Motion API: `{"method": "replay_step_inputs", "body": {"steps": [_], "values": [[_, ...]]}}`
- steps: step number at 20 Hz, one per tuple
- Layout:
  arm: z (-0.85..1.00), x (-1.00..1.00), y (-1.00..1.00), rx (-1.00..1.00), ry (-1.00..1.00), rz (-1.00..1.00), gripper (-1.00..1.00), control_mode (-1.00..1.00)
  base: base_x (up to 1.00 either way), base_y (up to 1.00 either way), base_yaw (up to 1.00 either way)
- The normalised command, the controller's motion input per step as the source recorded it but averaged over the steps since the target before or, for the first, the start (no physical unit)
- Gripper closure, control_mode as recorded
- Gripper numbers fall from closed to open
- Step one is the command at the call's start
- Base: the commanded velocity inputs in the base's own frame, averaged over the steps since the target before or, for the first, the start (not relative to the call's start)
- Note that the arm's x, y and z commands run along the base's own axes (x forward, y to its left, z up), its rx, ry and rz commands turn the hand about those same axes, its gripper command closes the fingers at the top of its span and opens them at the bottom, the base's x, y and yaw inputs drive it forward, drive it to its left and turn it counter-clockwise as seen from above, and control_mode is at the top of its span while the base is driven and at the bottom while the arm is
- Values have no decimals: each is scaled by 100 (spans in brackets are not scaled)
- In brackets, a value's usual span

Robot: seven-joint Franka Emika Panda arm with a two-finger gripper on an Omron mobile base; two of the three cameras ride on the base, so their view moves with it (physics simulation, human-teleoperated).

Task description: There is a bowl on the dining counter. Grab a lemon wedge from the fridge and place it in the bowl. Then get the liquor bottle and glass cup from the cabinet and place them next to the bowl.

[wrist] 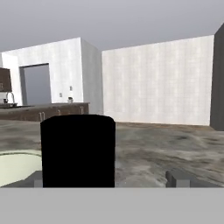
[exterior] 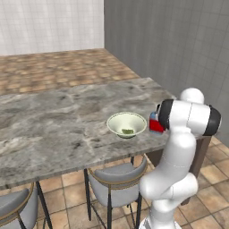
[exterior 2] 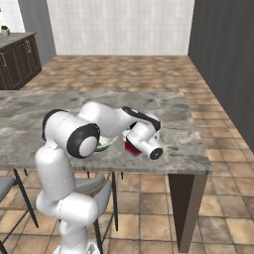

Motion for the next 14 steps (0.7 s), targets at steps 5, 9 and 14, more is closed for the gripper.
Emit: {"method": "replay_step_inputs", "body": {"steps": [5, 9, 14], "values": [[18, -56, 0, 0, -2, 0, -100, -100, 0, 0, 0], [78, -27, 0, 0, -1, 0, -100, -100, 0, 0, 0], [100, -34, 3, -1, 0, 0, -100, -100, 0, 0, 0]]}}
